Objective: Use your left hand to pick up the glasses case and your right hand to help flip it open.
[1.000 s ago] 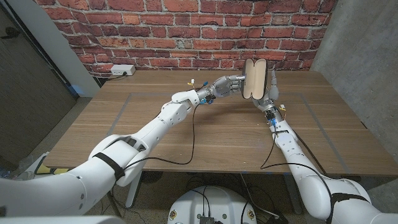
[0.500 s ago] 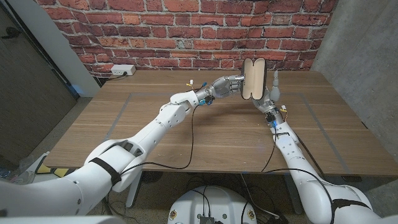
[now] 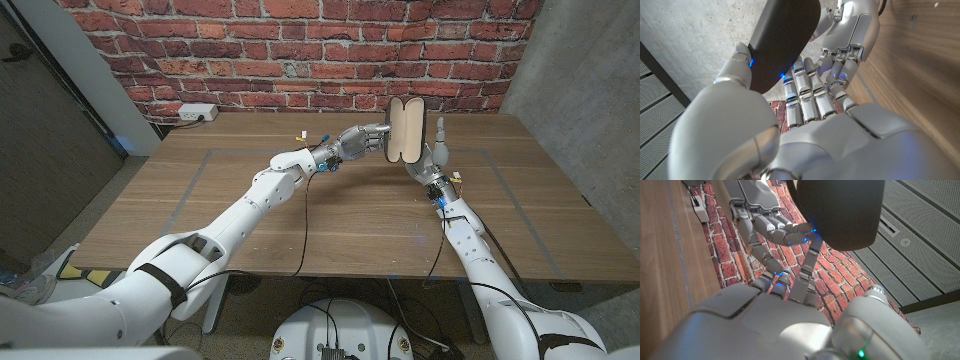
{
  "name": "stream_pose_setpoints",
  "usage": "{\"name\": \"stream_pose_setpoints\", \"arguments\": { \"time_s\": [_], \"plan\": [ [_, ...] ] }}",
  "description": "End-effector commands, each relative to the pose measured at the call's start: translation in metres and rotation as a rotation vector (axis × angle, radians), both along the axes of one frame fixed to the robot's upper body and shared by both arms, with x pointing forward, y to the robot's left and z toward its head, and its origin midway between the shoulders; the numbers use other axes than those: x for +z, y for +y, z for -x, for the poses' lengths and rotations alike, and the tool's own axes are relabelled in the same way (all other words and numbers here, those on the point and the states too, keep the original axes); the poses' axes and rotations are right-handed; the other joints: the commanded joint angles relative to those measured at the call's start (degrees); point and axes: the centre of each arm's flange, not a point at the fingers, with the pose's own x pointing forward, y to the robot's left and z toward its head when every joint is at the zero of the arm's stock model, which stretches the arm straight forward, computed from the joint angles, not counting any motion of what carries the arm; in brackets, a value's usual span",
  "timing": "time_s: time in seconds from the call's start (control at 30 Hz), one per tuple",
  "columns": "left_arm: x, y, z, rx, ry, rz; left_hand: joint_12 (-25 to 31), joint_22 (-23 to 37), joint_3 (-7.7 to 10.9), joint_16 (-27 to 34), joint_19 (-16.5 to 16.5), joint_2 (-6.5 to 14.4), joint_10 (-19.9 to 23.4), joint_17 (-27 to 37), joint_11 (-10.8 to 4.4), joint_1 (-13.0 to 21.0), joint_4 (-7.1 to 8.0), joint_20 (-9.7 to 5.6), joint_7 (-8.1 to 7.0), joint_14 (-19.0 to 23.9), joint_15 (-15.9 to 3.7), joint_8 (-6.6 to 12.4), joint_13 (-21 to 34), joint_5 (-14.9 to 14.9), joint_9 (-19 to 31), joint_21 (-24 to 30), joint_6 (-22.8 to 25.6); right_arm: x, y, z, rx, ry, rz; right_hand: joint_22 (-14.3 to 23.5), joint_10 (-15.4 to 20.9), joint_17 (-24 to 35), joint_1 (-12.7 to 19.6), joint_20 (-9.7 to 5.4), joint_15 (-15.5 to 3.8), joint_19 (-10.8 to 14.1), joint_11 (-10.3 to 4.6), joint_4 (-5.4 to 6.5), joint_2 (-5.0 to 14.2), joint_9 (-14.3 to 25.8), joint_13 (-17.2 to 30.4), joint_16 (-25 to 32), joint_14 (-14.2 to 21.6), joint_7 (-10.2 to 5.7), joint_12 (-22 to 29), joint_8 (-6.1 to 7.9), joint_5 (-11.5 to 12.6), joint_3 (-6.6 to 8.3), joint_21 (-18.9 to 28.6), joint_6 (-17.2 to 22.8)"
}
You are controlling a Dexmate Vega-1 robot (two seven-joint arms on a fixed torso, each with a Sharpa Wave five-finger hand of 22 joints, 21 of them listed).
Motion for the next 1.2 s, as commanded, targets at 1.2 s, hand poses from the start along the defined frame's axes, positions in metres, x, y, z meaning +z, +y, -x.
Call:
{"name": "stream_pose_setpoints", "arguments": {
  "time_s": [1.2],
  "plan": [
    [0.013, 0.036, 0.008, -0.008, -0.034, 0.125, 0.44, 0.04, 1.89, -0.48, -0.5, 9.18, 6.28, 0.71, -5.88, 9.16, 2.3, -0.04, 1.13, 0.27, -9.28, 0.01, 13.61, 0.33, 3.64, 0.89, 18.77, 0.024, -0.031, 0.0, -0.219, 0.005, -0.027, -0.8, -32.81, -0.56, 0.06, 0.25, 1.26, -9.07, 6.31, -0.45, 0.53, 0.05, -0.34, -0.14, -10.99, -0.7, -6.89, 1.21, -0.65, -1.03, -3.72, -0.32]
  ]
}}
